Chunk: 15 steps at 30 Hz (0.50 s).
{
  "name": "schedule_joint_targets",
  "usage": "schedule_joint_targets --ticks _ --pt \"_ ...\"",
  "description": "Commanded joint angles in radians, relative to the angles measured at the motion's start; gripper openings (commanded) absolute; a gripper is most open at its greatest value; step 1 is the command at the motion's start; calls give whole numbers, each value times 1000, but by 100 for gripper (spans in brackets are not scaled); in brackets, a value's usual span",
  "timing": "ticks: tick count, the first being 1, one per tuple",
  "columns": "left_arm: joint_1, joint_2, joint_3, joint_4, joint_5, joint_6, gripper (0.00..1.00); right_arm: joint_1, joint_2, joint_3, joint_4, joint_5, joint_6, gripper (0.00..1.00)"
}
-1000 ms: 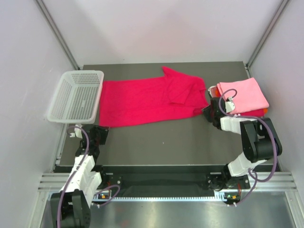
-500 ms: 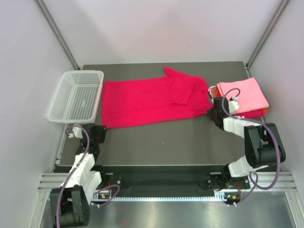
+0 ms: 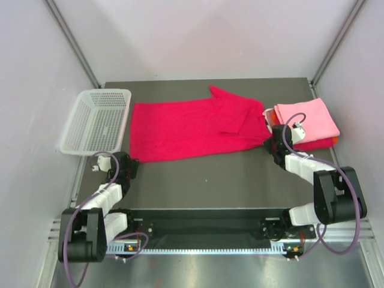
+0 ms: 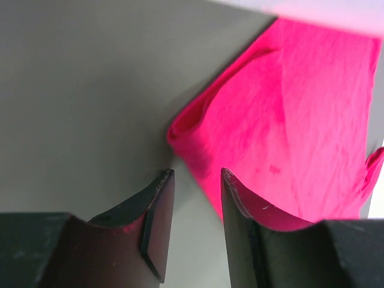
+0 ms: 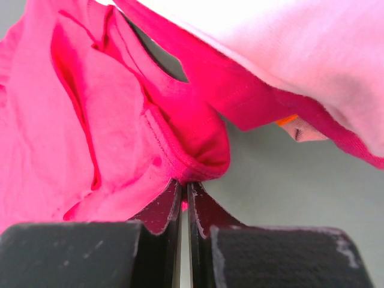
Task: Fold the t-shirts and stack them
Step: Fold the tshirt
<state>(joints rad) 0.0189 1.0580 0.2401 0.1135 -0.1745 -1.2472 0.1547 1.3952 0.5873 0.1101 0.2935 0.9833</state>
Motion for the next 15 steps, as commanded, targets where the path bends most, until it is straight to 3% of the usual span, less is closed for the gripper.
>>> schedule_joint_targets --ticks 1,4,9,15 --pt "-4 48 36 80 -42 -21 42 9 -51 -7 17 82 -29 0" --pt "-4 91 57 77 -46 -23 37 11 -55 -4 7 84 -32 0" --pt "-2 145 61 94 -53 -29 2 11 -62 6 -18 87 -35 0" --pt "-2 108 116 -32 -118 -5 0 11 -107 35 -146 121 -43 0"
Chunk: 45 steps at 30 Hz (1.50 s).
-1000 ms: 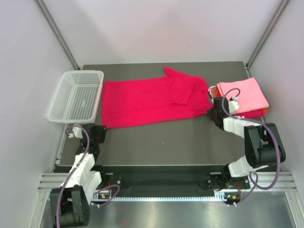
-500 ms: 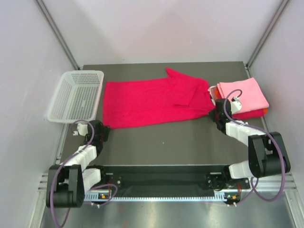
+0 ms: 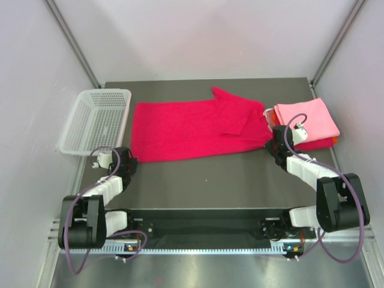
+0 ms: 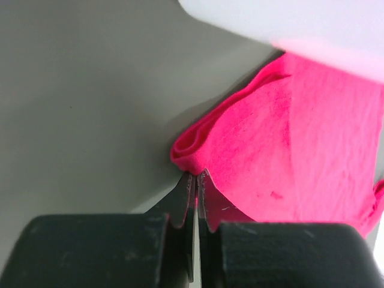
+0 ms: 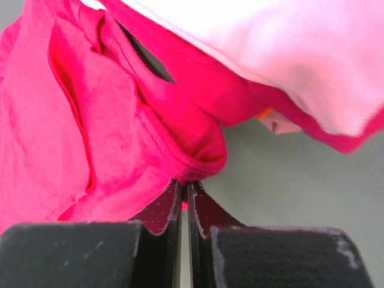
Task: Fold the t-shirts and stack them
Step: Fold the tshirt
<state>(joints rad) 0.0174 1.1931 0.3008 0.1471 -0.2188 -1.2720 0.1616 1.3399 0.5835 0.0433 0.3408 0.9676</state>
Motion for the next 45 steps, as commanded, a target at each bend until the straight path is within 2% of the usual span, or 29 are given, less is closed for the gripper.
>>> schedule_joint_targets --ticks 1,6,10,12,16,18,21,22,29,32,38,39,41,42,43,44,45 --pt "3 -55 67 -93 -80 23 0 4 -68 55 -106 90 -33 0" --pt "1 -179 101 -224 -102 46 0 4 -108 107 -292 132 -69 1" --pt "6 -237 124 -234 -96 56 0 4 -145 137 -312 127 -73 3" --pt "10 -225 196 -286 -84 56 0 4 -145 179 -325 90 -79 2" --pt "56 -223 331 -351 -59 94 0 6 -136 364 -384 40 -121 0" --pt "79 -246 377 -403 -54 109 0 3 -153 394 -417 33 -138 0" --pt "87 -306 364 -460 -62 120 0 6 -221 320 -422 37 -104 0" --pt "88 -340 347 -469 -57 122 0 4 -255 244 -422 29 -90 0" --pt "88 -579 59 -517 -24 102 0 6 -409 -68 -436 3 -18 4" --pt "88 -658 27 -578 -28 97 0 6 -502 -142 -464 6 -7 6" --pt "88 -688 34 -670 -14 79 0 4 -657 -203 -530 3 11 7" --pt "87 -691 34 -673 -11 76 0 6 -677 -205 -536 1 13 9" --pt "87 -699 34 -684 -8 76 0 4 -685 -203 -548 -6 5 23" --pt "88 -702 34 -696 -8 77 6 6 -688 -202 -557 -5 -1 30" --pt "87 -717 47 -708 -17 80 13 6 -691 -194 -563 -3 -1 44" --pt "87 -724 63 -725 -19 98 27 6 -694 -188 -565 -5 -10 46" --pt "88 -734 83 -765 -22 109 46 6 -699 -182 -563 3 -36 49"
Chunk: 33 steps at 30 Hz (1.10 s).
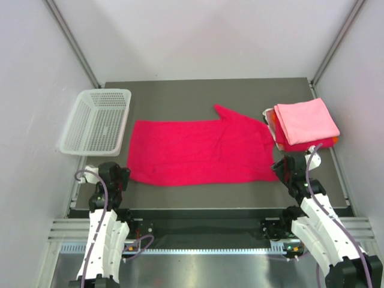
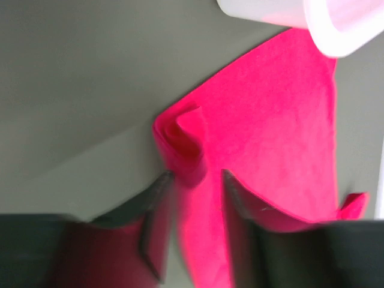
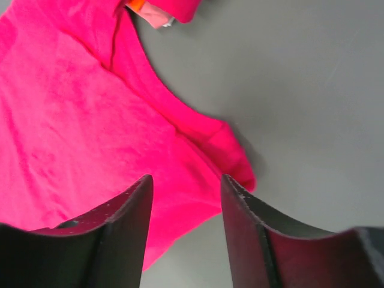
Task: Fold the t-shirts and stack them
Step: Fold the tshirt
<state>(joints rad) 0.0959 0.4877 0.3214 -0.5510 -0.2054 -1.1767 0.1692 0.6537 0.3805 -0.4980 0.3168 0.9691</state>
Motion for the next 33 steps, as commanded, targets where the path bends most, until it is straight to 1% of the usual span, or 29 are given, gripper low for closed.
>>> schedule_joint_targets --ticks 1,2,3,4,5,6,7,8,9,10,11,12,14,15,17,18,20,21,23,24,25,26,27,29,30,31,33 --pt "10 -43 102 -72 -40 46 53 -2 -15 44 -22 34 -52 50" --pt "8 -47 120 -72 -40 69 63 -2 -16 58 -14 36 -72 50" --pt "8 -38 145 -76 -40 93 77 -2 -12 82 28 25 -128 50" --pt "10 -29 200 -82 -40 119 78 -2 -5 98 53 15 -156 50" --pt "8 -17 227 -82 -23 179 79 -2 9 115 77 -2 -235 50" --pt "10 17 254 -79 -11 211 80 -2 52 153 135 -56 -284 50" --pt "10 37 299 -63 10 242 80 -2 82 182 141 -74 -321 50" --pt "10 60 318 -47 33 308 80 -2 116 216 139 -76 -346 51" --pt "10 86 335 -21 103 339 81 -2 153 247 142 -102 -406 51" --pt "10 142 362 27 145 400 80 -2 223 305 162 -123 -441 51" --pt "8 176 378 43 182 423 81 -3 260 337 162 -137 -490 52" --pt "8 243 396 58 252 440 81 -2 335 398 164 -165 -512 52" --pt "8 308 438 123 309 492 81 -2 407 460 174 -200 -570 52" --pt "5 372 452 140 342 506 80 -2 479 521 171 -217 -581 52" --pt "-1 440 513 161 359 540 79 -2 550 586 171 -222 -601 52" --pt "-16 510 536 171 357 552 78 -5 616 644 171 -234 -619 52" --pt "-48 580 606 171 327 577 76 -7 682 701 171 -248 -630 52" --pt "-62 644 629 174 314 586 76 -8 742 751 168 -261 -630 51" --pt "-93 710 697 178 265 612 76 -13 791 790 182 -277 -627 51" --pt "-123 777 720 178 246 621 76 -14 832 816 190 -292 -626 51" --pt "-136 813 772 174 226 640 76 -14 849 828 199 -298 -622 51" --pt "-143 850 800 172 177 647 76 -14 868 839 205 -304 -621 51" --pt "-150 924 823 172 167 654 75 -14 903 860 217 -314 -619 51" --pt "-154 1004 909 154 126 678 73 -16 940 885 223 -314 -625 51" --pt "-157 1084 938 142 112 687 71 -14 977 918 222 -314 -630 51" --pt "-159 1123 999 128 98 696 70 -14 995 937 219 -314 -635 51" --pt "-160 1224 1051 94 65 706 68 -16 1030 995 211 -314 -649 51"
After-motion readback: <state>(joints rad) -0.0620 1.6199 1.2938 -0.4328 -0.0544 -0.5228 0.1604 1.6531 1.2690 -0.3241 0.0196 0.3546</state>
